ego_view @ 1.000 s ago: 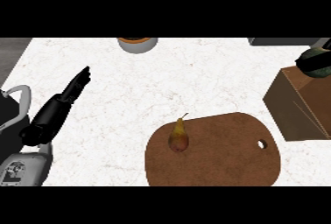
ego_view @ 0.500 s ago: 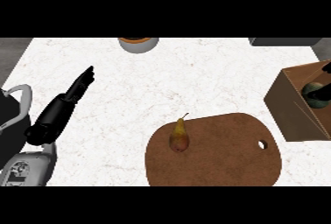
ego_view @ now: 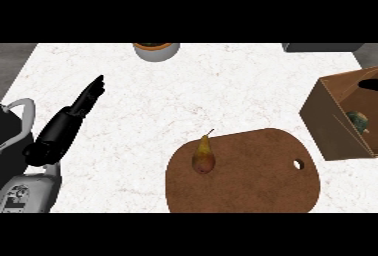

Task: Pick the squash from the cutting board and place it in the cardboard box

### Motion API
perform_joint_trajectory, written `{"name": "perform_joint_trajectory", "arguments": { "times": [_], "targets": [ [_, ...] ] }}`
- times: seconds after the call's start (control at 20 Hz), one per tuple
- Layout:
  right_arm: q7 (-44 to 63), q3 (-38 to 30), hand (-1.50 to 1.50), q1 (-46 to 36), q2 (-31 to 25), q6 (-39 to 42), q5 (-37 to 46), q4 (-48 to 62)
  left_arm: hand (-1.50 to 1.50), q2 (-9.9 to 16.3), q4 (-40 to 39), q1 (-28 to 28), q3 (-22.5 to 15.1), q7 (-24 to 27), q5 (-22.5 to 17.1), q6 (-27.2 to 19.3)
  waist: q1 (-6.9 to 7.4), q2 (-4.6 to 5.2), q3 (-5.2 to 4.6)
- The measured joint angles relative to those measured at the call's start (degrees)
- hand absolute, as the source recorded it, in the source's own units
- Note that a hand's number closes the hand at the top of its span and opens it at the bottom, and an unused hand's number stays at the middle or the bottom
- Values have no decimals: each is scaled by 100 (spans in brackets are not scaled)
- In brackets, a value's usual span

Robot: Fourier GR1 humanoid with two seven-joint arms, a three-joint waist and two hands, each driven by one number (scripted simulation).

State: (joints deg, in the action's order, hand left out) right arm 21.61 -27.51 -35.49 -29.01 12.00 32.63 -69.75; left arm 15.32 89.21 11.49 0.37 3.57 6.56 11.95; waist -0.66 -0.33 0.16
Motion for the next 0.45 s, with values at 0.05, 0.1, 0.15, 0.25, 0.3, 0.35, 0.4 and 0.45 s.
{"name": "perform_joint_trajectory", "arguments": {
  "times": [0.05,0.1,0.15,0.25,0.3,0.35,0.4,0.45],
  "targets": [
    [-38,-234,-150,-67,116,-241,-182,-62,0,-17,-17,-5,-9,12,18,-19,-13,0,1],
    [-50,-474,-150,-119,202,-420,-382,-121,0,-19,-8,-5,-7,-1,21,-24,-26,-6,1],
    [-61,-702,-150,-160,296,-608,-566,-150,0,-28,3,11,-9,-24,28,-37,-27,-5,1],
    [-140,-1132,-150,-143,383,-924,-874,-162,0,-31,22,-36,-7,0,21,-24,-13,4,-2],
    [-183,-1334,-150,-107,357,-997,-1033,-170,0,-34,8,-25,6,6,21,-31,-15,9,-3],
    [-233,-1484,-150,-22,389,-1070,-1171,-212,0,-38,-28,0,8,20,36,-33,-17,11,-6],
    [-275,-1632,-150,50,390,-1122,-1312,-250,0,-42,-28,-55,-2,60,51,-25,-9,13,-7],
    [-398,-1782,-150,165,372,-1166,-1434,-233,0,-22,70,-33,19,-41,-2,21,3,15,-9]
  ]
}}
